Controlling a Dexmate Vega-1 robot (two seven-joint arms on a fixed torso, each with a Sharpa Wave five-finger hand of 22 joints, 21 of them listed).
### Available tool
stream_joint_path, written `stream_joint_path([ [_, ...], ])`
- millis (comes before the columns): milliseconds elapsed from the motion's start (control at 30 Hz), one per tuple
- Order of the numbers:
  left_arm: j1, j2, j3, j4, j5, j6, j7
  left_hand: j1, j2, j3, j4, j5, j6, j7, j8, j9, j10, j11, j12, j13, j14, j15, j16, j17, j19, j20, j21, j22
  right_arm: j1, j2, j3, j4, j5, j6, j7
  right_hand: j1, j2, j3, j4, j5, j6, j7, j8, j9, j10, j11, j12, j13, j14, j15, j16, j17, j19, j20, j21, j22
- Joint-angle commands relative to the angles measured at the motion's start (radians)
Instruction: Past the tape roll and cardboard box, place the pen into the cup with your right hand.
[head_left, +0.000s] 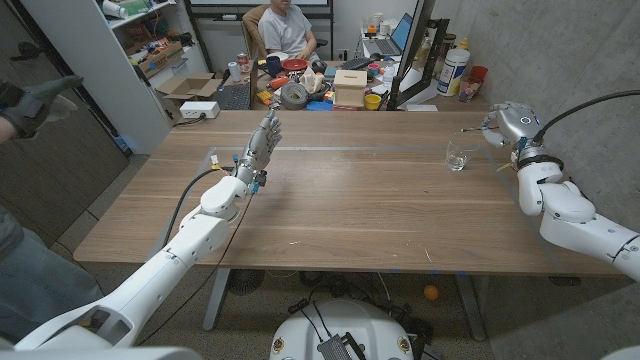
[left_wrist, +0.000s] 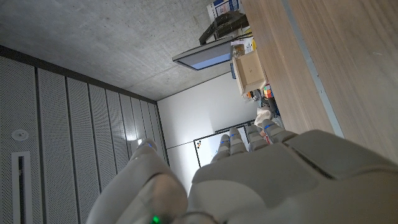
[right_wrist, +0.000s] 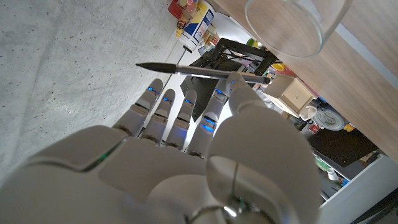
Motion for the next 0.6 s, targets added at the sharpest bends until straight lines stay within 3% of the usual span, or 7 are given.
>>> stream_joint_path([
  [33,0.011,-0.002,-0.007,-0.004,-0.001,-0.008,0.012,0.007,0.006,-0.002,0.000,0.000,-0.004,-0.004,0.005,0.004,-0.004,0.002,0.007,0.005,-0.003,-0.001,0.004,0.004,-0.007,0.002,0.004,0.005,0.075,-0.018,-0.066,0.051,-0.076,0.018,0.062,0.000,0.004,0.002,0.001,0.000,0.003,-0.009,0.004,0.083,0.008,-0.003,0.001,0.003,0.013,-0.046,0.007,0.004,0.002,-0.002,-0.003,0.004],
  [600,0.023,-0.001,-0.015,-0.003,-0.006,-0.017,0.017,0.009,0.008,-0.004,0.000,0.000,-0.002,-0.006,0.005,0.004,-0.004,0.001,0.007,0.005,-0.002,-0.001,0.004,0.004,-0.006,0.004,0.004,0.005,0.117,-0.041,-0.112,0.073,-0.165,0.051,0.136,0.001,0.005,0.004,0.001,0.000,0.006,-0.011,0.005,0.080,0.021,-0.001,0.004,0.003,0.021,-0.053,0.008,0.004,0.004,-0.011,-0.003,0.004],
])
